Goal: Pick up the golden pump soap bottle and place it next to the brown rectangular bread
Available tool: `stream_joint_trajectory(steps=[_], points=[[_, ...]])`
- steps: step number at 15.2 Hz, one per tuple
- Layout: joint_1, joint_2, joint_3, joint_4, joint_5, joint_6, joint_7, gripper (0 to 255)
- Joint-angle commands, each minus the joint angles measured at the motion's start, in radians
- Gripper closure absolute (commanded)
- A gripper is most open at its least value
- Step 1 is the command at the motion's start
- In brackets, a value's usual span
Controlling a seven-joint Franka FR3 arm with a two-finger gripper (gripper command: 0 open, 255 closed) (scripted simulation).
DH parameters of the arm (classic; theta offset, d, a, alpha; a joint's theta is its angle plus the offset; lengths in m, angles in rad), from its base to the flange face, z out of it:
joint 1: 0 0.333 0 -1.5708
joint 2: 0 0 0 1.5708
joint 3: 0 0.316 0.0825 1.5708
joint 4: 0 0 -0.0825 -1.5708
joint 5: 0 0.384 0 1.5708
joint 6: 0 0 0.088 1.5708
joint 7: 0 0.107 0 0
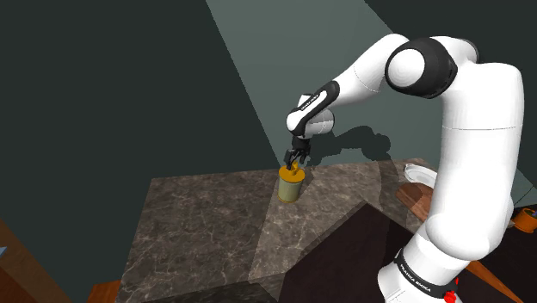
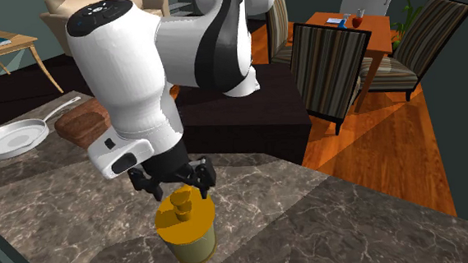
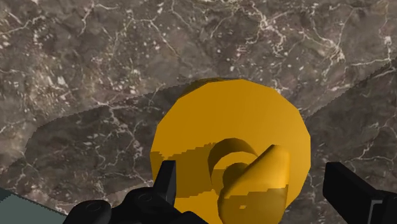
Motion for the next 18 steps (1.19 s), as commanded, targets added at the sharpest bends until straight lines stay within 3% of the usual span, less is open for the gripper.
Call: stream_joint_trajectory(steps=[1, 8, 9, 18], points=[[-0.001, 0.007, 0.001, -0.001, 0.002, 0.008, -0.002, 0], [-0.001, 0.007, 0.001, -0.001, 0.002, 0.008, -0.002, 0], [-0.001, 0.007, 0.001, -0.001, 0.002, 0.008, -0.002, 255], [-0.001, 0.007, 0.001, -0.001, 0.002, 0.008, -0.002, 255]])
